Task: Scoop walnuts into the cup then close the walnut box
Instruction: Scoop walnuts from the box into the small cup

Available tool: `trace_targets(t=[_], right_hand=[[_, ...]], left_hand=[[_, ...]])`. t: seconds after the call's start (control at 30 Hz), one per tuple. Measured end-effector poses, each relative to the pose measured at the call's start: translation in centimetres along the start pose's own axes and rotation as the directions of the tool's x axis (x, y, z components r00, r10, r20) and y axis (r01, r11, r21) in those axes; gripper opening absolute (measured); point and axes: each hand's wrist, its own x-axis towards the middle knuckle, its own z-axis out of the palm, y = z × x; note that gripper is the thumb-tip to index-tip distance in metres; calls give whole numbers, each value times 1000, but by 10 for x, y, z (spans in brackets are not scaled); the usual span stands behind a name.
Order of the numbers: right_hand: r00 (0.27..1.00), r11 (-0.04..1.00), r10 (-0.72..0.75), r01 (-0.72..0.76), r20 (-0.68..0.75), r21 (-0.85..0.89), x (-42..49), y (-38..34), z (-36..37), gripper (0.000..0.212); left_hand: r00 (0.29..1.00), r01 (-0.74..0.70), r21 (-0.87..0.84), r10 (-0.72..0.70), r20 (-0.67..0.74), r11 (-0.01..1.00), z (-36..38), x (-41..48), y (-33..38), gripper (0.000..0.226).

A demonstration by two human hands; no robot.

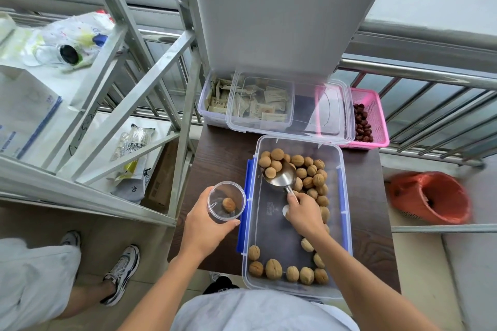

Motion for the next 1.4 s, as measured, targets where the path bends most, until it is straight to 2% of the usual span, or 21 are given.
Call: trace_targets(t=[0.13,0.3,0.47,0.73,0.8,0.97,1.17,1.4], right_hand=[[998,998,-48,49,-35,26,-16,14,-9,36],[985,988,-142,147,-96,44,-30,40,-17,39],[976,977,-192,200,-101,77,-46,45,-36,28],[929,936,-348,353,130,-18,-71,14,-85,16],[909,923,-367,382,198,-45,-76,-2,-95,18],[874,859,-380,455,303,-234,-86,-42,-110,28],[872,839,-359,458,334,-293,-94,-58,-112,27],[870,871,-374,449,322,-200,-93,-53,-120,28]], left_hand=[[1000,0,-8,0,-11,1000,-2,-1,2,86],[999,24,-33,-25,-26,999,-4,-5,2,86],[1000,24,-32,-25,-18,999,-4,-5,3,88],[1000,4,-19,-4,-12,1000,-4,-2,9,81],[1000,-2,-16,2,-11,1000,-5,-3,12,81],[1000,8,-55,-8,-6,998,-1,-3,10,81],[1000,-11,-69,11,-10,998,-1,-5,11,78],[1000,0,-72,0,-9,997,-1,-7,9,83]])
